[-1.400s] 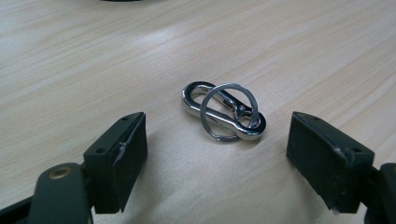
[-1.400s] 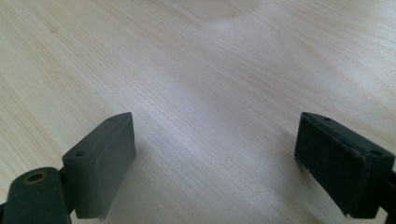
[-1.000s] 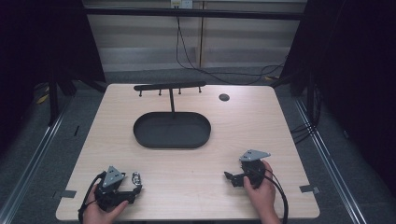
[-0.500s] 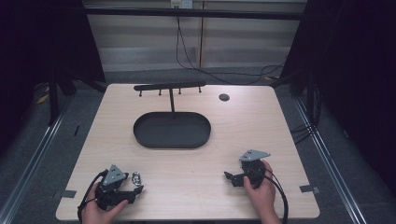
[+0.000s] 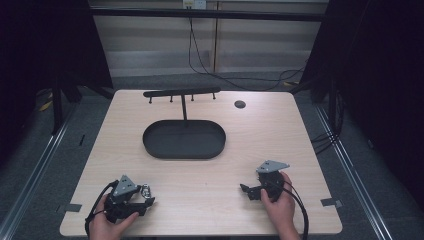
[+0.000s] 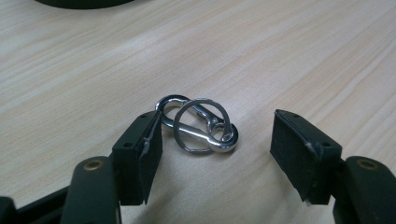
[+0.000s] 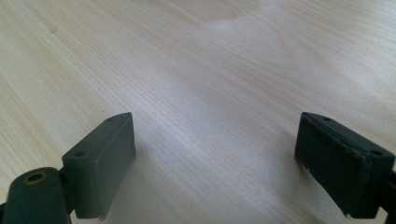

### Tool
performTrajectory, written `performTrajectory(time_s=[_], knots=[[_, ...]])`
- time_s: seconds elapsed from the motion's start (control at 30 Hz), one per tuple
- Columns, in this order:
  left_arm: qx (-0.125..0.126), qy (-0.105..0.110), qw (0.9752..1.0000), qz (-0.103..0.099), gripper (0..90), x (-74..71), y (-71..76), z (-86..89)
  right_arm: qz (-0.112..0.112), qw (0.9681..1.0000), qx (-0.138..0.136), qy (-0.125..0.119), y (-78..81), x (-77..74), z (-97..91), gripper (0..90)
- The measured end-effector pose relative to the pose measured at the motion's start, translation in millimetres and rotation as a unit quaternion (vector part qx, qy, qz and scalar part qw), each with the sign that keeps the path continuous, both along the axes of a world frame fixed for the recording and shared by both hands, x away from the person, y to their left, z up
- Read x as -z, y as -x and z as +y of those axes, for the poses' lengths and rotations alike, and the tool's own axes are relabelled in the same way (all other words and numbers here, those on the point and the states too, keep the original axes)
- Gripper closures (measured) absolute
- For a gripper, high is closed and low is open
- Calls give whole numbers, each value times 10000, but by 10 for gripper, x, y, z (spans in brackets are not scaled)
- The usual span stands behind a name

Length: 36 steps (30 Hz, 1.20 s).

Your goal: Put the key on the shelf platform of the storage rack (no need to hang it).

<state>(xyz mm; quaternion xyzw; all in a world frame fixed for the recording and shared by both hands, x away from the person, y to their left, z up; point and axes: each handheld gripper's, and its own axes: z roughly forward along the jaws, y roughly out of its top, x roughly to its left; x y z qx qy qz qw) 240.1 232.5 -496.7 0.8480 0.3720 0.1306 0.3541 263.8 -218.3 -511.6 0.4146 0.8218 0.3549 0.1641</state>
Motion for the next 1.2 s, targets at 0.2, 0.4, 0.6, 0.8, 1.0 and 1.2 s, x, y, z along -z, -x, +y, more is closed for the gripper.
performTrajectory(time_s=[0.2, 0.4, 0.6, 0.8, 1.0, 1.2], knots=[[-28, -62, 10000, -49, 371, -8, -25, -9, -2, 10000, 0, 0, 0, 0, 0, 117], [-109, -96, 9999, -68, 471, -21, -29, -16, -1, 10000, 0, 1, 0, 0, 0, 117], [-103, -207, 9997, -25, 569, -18, -17, -18, -1, 10000, -1, 1, 0, 0, 0, 117], [-155, -186, 9997, -37, 620, -33, -25, -37, -1, 10000, 0, 1, 0, 0, 0, 117], [-121, -185, 9998, -31, 622, -60, -38, -44, -1, 10000, 1, 0, 0, 0, 0, 116], [-151, -85, 9998, -130, 623, -127, -44, -36, 0, 10000, 1, -1, 0, 0, 0, 116]])
